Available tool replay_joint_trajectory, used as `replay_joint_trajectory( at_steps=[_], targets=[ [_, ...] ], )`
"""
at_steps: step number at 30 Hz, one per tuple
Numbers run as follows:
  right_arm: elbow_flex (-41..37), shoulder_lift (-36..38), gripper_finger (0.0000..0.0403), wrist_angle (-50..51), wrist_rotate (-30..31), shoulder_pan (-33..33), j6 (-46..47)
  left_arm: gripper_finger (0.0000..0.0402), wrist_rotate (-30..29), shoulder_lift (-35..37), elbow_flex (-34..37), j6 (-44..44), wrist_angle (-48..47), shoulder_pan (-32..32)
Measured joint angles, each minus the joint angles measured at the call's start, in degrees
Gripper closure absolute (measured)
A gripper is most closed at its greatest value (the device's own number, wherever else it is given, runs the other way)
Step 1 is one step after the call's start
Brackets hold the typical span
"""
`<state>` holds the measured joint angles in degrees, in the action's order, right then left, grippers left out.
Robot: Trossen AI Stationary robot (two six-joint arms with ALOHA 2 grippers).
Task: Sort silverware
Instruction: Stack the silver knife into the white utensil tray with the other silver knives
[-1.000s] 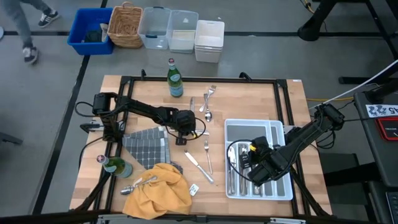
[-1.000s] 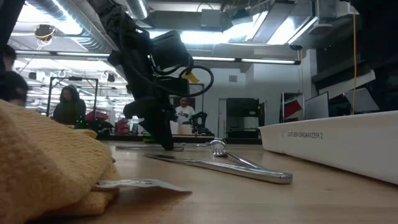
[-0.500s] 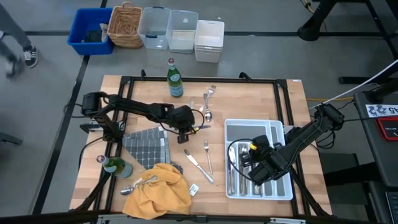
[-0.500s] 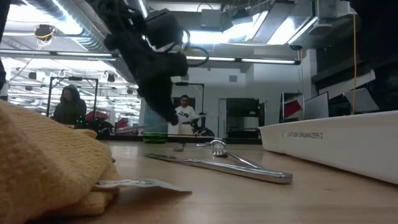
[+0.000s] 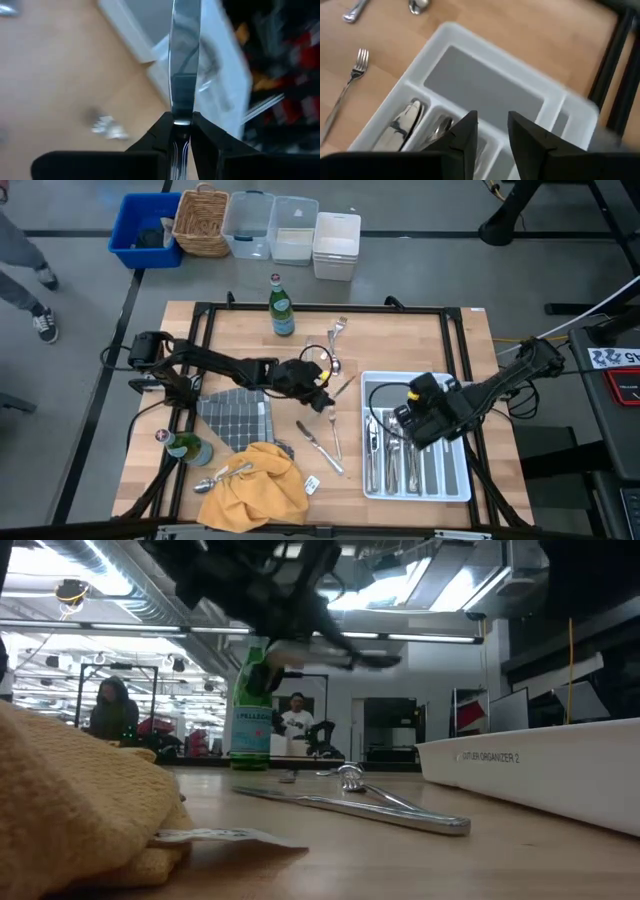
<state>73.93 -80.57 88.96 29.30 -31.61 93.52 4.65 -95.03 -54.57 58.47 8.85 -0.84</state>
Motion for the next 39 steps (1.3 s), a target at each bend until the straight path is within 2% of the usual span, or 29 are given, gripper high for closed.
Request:
replay_joint_trajectory(
  at_steps=[4,9,14,22,30,39],
  targets=[
    [0.0,2.7,0.0292,-0.3,3.9,2.5,-10.4,0.0359,-9.1,-1.1,0.0,9.5,8.4,-4.9],
    [0.0,4.2,0.0292,-1.1,8.1,5.1,-21.0,0.0359,-19.8,-4.4,-0.3,19.4,13.2,-11.1],
    [0.0,4.7,0.0292,-3.2,10.0,7.0,-29.1,0.0359,-26.7,-9.8,-3.1,25.5,16.6,-14.7],
    [0.0,4.7,0.0292,-8.2,11.2,8.8,-35.5,0.0359,-28.2,-19.7,-12.8,31.0,17.8,-15.1],
    [0.0,4.7,0.0292,-10.0,11.3,8.9,-37.2,0.0359,-27.2,-29.8,-25.0,33.3,17.6,-16.3],
    [0.0,4.7,0.0292,-10.1,11.8,8.9,-37.3,0.0359,-27.1,-33.9,-26.9,44.0,16.3,-18.1]
  ],
)
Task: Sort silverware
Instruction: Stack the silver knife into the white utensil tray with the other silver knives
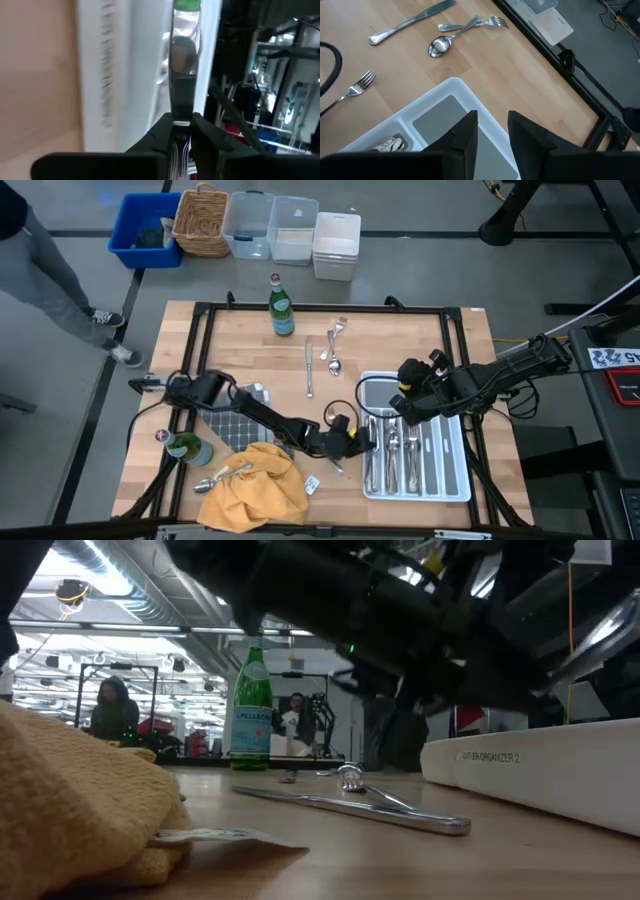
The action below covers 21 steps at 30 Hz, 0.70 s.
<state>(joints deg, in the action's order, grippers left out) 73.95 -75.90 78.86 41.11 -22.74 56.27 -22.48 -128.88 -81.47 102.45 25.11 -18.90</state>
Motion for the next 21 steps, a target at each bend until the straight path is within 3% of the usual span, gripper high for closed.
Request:
replay_joint_trajectory(
  at_steps=[7,16,21],
  targets=[
    [0.0,0.0,0.0292,-0.4,0.0,0.0,-0.1,0.0359,-0.6,-0.3,-0.1,7.8,-5.0,-1.3],
    [0.0,0.0,0.0292,-1.1,0.0,0.0,-1.3,0.0357,0.1,-0.2,-0.1,8.4,-5.6,-0.4],
    [0.0,0.0,0.0292,-1.3,-0.1,0.0,-1.3,0.0325,0.2,-0.2,-0.1,7.9,-5.7,0.1]
  ],
)
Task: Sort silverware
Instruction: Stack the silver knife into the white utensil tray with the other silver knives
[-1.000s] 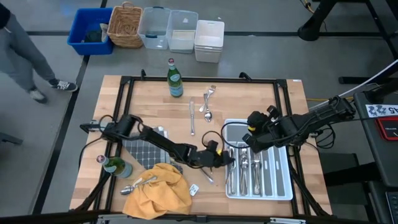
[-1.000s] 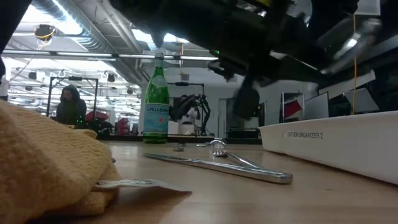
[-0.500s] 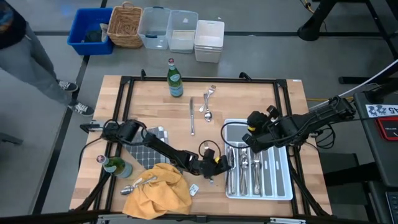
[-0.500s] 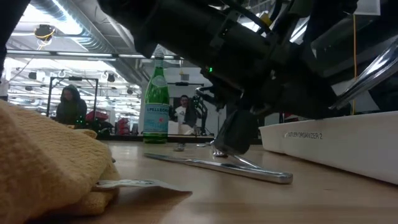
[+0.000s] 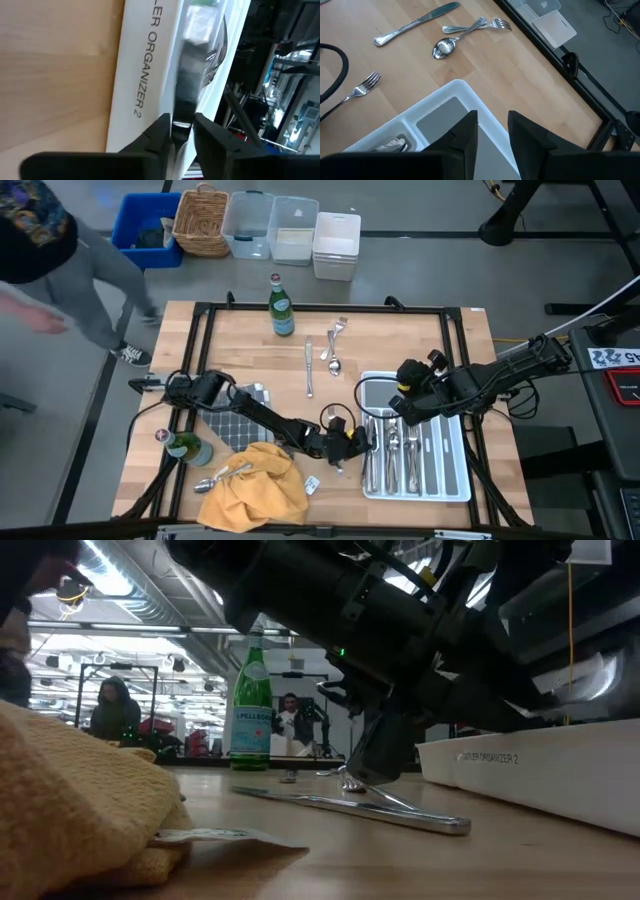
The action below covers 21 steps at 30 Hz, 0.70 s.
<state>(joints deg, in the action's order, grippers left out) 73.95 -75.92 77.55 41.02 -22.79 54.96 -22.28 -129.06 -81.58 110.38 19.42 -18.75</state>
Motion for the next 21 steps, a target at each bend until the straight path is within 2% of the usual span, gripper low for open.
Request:
replay_joint_trajectory(
  at_steps=[7,12,21],
  targets=[
    [0.0,0.0,0.0292,0.0,0.0,0.0,0.0,0.0282,0.0,0.0,0.0,0.5,0.9,1.2],
    [0.0,0.0,0.0292,0.0,0.0,0.0,0.0,0.0282,-0.3,-0.1,0.2,-2.7,3.1,2.3],
    [0.0,0.0,0.0292,0.1,-1.6,0.0,0.0,0.0285,2.9,0.6,0.2,-11.0,4.8,6.6]
  ],
)
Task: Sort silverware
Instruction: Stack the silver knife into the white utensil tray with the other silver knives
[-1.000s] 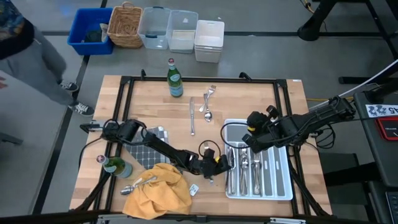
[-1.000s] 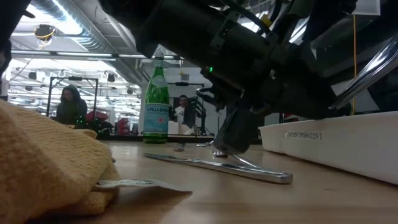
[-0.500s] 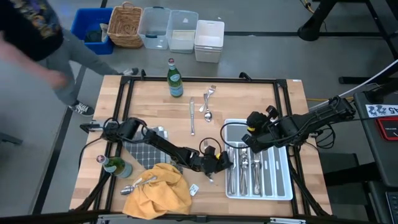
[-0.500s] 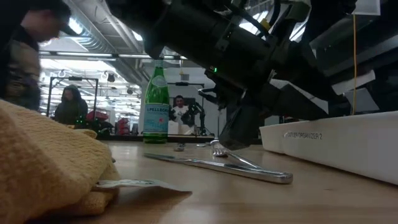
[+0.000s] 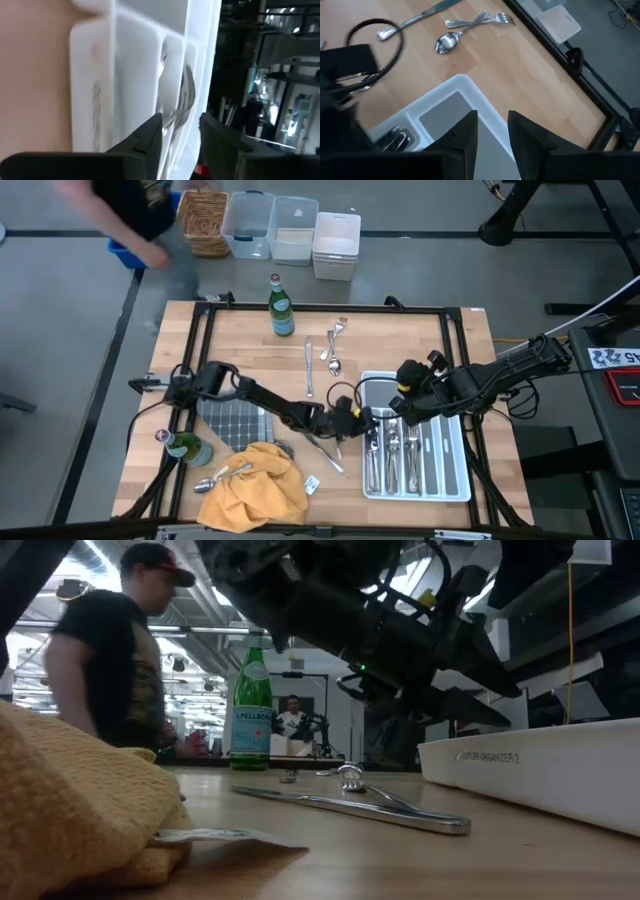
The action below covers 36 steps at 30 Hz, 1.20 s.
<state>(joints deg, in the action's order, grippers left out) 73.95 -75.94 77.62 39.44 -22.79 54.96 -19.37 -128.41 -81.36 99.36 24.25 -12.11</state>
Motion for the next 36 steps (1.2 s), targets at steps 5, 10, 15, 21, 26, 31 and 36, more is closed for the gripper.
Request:
replay_joint_trajectory(
  at_steps=[5,10,15,21,26,31,36],
  targets=[
    [0.0,0.0,0.0292,0.3,-1.5,0.0,0.0,0.0285,5.9,0.6,0.0,-4.9,2.0,3.6],
    [0.0,0.2,0.0292,0.5,-1.6,0.0,-0.5,0.0286,10.8,1.5,0.0,-9.7,1.9,7.2],
    [0.0,1.6,0.0292,0.5,-1.5,0.0,-1.5,0.0286,18.6,3.9,0.0,-15.1,0.4,11.2],
    [0.0,3.5,0.0292,1.2,-1.3,0.0,-1.5,0.0286,22.2,8.9,0.0,-20.8,-12.7,15.6],
    [0.0,4.7,0.0292,2.3,-1.0,0.0,-1.5,0.0286,21.9,15.0,-0.1,-26.4,-37.1,19.9],
    [0.0,5.4,0.0292,2.3,0.9,0.0,-1.5,0.0286,20.2,18.8,-0.1,-29.7,-56.8,23.9],
    [0.0,5.5,0.0292,2.1,1.7,0.1,-1.5,0.0286,18.5,18.6,0.2,-32.1,-66.8,26.9]
  ],
)
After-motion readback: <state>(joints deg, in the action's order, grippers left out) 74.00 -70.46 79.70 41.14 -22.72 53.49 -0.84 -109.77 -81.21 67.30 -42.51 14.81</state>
